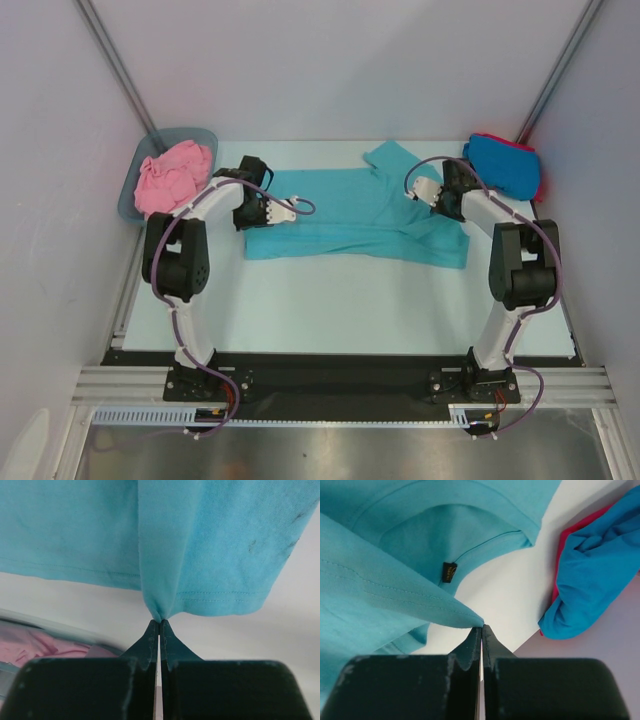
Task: Fold and stack the t-shirts
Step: Fold the tshirt
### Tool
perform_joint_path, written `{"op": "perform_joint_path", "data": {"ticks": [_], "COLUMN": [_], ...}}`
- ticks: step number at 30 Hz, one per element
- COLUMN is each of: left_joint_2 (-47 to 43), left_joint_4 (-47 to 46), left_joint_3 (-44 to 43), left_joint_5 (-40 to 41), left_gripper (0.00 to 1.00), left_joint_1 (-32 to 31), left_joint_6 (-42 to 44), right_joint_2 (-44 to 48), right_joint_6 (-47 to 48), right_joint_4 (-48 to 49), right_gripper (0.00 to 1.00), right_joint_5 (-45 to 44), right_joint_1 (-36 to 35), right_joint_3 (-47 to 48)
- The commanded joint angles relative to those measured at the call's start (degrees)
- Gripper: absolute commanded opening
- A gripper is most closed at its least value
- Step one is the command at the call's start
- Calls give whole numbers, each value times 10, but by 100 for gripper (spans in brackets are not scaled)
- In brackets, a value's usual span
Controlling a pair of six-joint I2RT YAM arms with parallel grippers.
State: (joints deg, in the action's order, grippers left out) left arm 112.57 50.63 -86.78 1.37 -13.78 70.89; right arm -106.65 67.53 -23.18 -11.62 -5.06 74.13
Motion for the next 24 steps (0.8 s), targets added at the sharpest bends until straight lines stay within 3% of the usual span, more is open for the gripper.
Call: {"op": "perform_joint_path", "data": {"ticks": [1,24], "left_joint_2": [5,7], "left_joint_4": [1,-2], "left_joint_3": [-23,-26], "left_joint_5": [0,-2], "left_gripper": [0,0], "left_joint_1": [-6,-11], "left_joint_6": [-5,-8], "right_joint_2": [-8,-41], "right_joint_6": [-6,7], "right_joint_4": [29,91], "right_gripper": [0,0], "right_joint_5": [-12,-32], "right_joint_1": [-3,-17], "right_joint_3": [33,62]}}
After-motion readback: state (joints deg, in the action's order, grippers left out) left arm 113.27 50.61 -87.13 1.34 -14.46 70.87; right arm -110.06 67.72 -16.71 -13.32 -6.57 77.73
